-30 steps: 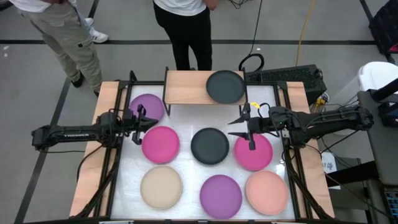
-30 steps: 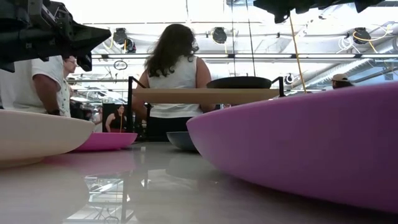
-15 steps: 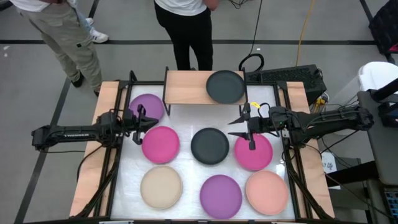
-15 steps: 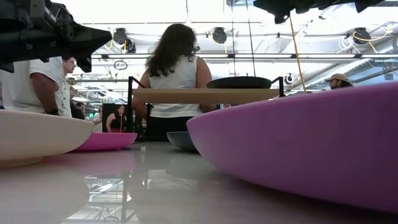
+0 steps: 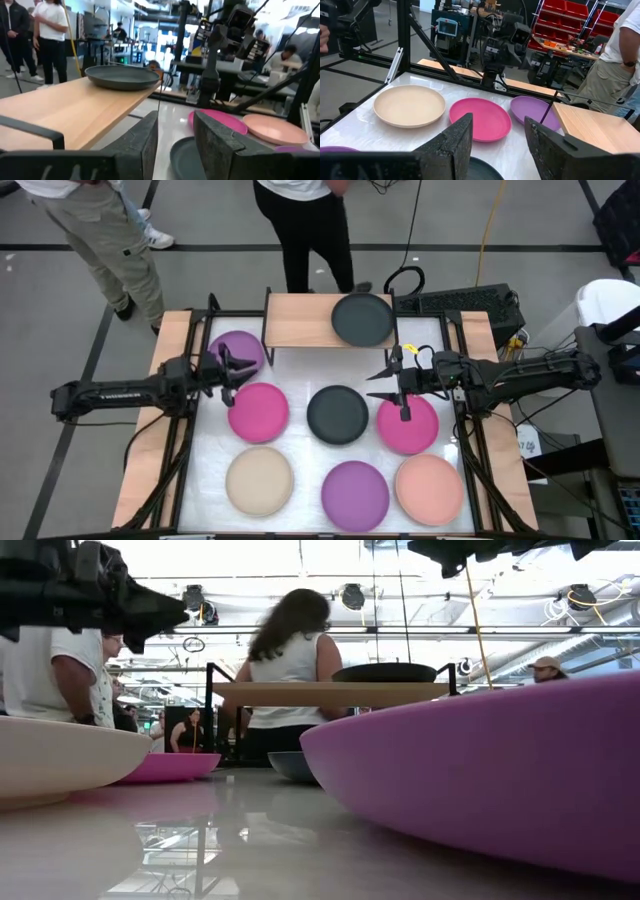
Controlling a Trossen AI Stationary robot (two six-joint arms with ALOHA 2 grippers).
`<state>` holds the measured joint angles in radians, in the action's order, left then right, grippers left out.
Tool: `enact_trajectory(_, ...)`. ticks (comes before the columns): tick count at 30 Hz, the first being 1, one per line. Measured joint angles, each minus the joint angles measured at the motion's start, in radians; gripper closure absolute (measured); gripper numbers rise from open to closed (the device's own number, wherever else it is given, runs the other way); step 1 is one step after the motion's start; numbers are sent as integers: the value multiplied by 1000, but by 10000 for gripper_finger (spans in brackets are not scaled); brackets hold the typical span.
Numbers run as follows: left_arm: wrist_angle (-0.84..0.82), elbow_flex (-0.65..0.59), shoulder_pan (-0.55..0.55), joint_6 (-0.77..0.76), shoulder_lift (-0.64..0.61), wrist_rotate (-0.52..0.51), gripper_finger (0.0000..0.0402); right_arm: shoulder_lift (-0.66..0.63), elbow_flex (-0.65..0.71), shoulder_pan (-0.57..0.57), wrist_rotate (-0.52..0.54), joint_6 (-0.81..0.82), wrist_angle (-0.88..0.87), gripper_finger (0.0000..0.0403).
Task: Place and stack plates onto a shelf
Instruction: Stack the top purple plate on top of the black plate on the shelf
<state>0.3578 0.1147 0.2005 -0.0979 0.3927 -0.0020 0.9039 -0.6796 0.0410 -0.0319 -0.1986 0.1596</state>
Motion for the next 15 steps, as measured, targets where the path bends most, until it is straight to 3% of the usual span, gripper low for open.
enact_trajectory(9,-245,143,0,-7,0,-25,273,-36,7,1,-51,4,-43,244)
enact_trajectory(15,-337,205,0,-11,37,-79,273,-141,136,13,-73,48,-7,244)
